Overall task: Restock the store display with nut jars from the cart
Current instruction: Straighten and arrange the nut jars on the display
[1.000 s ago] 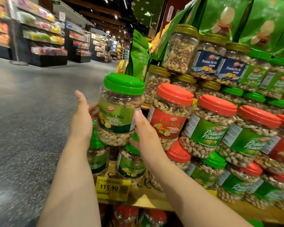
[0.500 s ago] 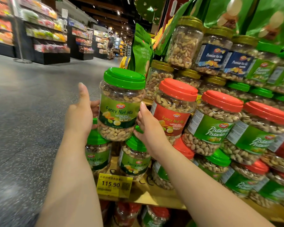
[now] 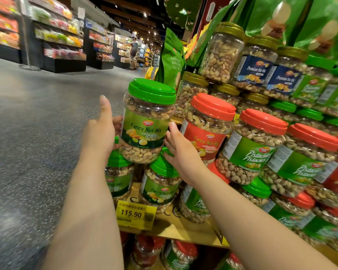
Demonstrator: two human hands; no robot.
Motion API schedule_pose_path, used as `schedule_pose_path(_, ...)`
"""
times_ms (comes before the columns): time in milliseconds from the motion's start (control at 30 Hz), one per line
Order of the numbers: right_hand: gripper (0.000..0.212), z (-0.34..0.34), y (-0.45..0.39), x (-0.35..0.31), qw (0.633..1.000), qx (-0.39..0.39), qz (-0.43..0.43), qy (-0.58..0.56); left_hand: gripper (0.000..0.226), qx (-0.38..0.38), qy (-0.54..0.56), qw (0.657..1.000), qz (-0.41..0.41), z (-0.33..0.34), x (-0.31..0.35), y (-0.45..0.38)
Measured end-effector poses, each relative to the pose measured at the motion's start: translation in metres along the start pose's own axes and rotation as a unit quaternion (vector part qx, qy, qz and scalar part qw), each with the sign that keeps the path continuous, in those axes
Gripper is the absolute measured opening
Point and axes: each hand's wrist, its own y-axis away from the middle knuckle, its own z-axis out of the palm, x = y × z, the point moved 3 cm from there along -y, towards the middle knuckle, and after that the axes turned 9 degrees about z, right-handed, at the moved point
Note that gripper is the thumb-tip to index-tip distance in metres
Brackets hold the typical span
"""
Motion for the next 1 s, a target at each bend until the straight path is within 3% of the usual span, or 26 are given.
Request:
schedule_pose_path(100,0.074,-0.006,0.011,0.002,0.990,0.013,-0.051,0.131,0.090,-0.019,-0.004,1.000,-0.013,-0.002,0.007,0.000)
schedule_pose_path(233,0.066,-0.017,0.029,0.003,0.998,-0.018,-0.006,0.066,0.080,-0.037,-0.023,0.999,-0.009,-0.003,0.021,0.006)
schedule_pose_path(333,0.082,-0.030,0.048,-0.004,0.996,-0.023,0.007,0.085,0.077,-0.035,-0.057,0.998,0.008,0.000,0.038,0.021)
schedule_pose_path(467,0.077,-0.060,0.079,-0.021,0.996,-0.025,0.013,0.086,0.089,-0.051,-0.114,0.992,0.018,0.005,0.065,0.049)
schedule_pose_path(600,0.071,-0.101,0.115,-0.042,0.993,-0.035,0.005,0.109,0.116,-0.082,-0.194,0.976,0.056,0.021,0.104,0.083)
schedule_pose_path(733,0.057,-0.145,0.144,-0.059,0.995,-0.032,0.014,0.089,0.075,-0.073,-0.307,0.937,0.151,0.068,0.155,0.130)
schedule_pose_path(1000,0.044,-0.209,0.191,-0.085,1.000,-0.015,0.008,0.001,0.077,-0.125,-0.329,0.907,0.231,0.166,0.192,0.198)
